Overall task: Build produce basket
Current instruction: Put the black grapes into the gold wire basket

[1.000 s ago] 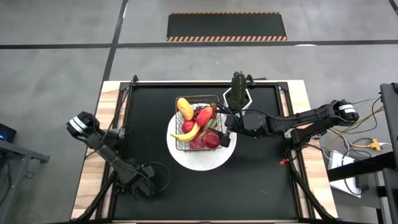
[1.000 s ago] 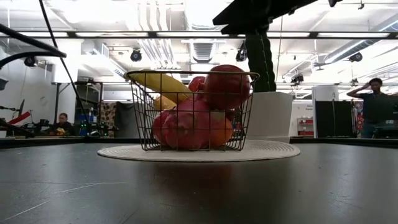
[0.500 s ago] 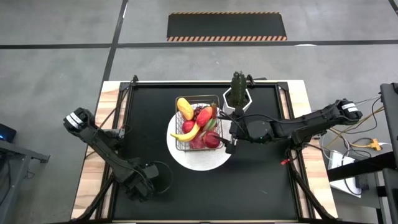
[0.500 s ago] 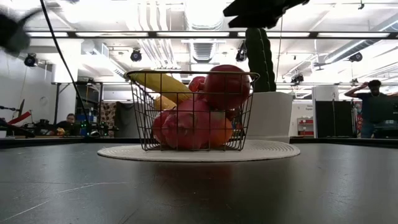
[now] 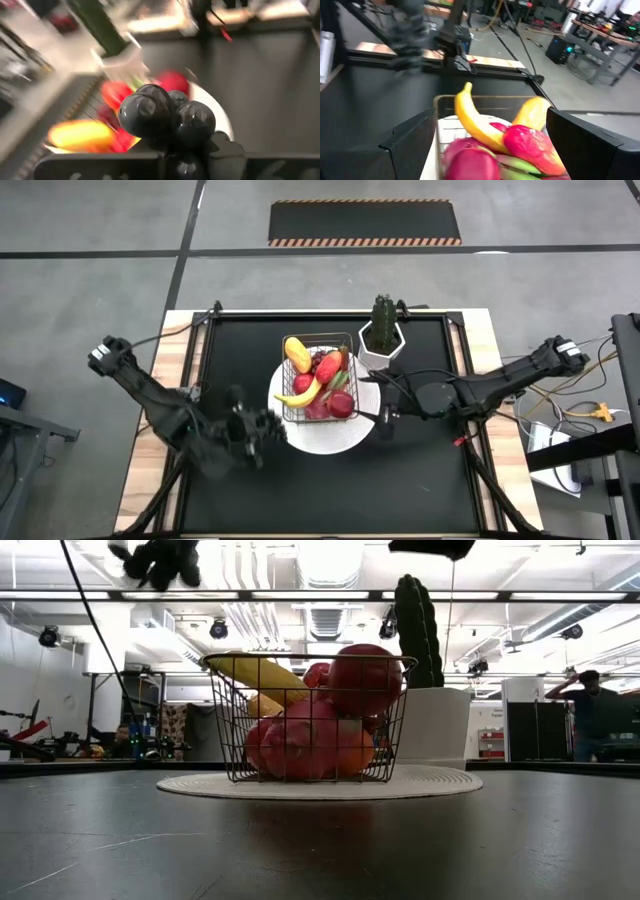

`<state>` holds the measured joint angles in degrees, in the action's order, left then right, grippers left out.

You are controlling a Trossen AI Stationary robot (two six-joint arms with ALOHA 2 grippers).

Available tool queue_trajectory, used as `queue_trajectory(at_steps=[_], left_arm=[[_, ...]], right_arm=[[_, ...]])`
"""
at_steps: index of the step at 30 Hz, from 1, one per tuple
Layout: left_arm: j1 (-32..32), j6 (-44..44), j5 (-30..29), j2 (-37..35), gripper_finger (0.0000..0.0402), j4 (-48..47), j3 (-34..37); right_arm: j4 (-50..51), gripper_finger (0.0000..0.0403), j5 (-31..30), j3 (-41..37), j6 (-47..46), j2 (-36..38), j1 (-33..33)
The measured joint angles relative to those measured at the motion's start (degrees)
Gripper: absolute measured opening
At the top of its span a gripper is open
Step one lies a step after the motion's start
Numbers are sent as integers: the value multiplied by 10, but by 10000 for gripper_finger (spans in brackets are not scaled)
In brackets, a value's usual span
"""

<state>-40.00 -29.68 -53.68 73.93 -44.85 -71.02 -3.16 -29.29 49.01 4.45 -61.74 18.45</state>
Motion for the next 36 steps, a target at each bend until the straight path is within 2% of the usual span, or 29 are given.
queue_trajectory(at_steps=[4, 8, 11, 17, 22, 25, 31, 36], left_arm=[[62, 114, -53, -36, 11, 92, 9], [144, 191, -53, -48, 11, 183, 28], [206, 228, -9, -47, 11, 236, 53], [306, 223, 94, -15, 11, 303, 106], [337, 210, 103, 24, 14, 328, 135], [343, 199, 103, 51, 30, 328, 133], [343, 195, 128, 80, 86, 328, 130], [343, 195, 160, 76, 136, 322, 130]], right_arm=[[-1, 359, 1, 0, 0, 9, 17], [0, 359, -8, 0, -2, 9, 27], [3, 359, -9, 0, -8, 9, 28], [24, 359, -11, -1, -21, 9, 28], [37, 359, -11, -3, -25, 8, 28], [38, 359, -11, -5, -25, 8, 28], [38, 359, -12, -8, -23, 8, 28], [38, 359, -24, -14, -25, 8, 28]])
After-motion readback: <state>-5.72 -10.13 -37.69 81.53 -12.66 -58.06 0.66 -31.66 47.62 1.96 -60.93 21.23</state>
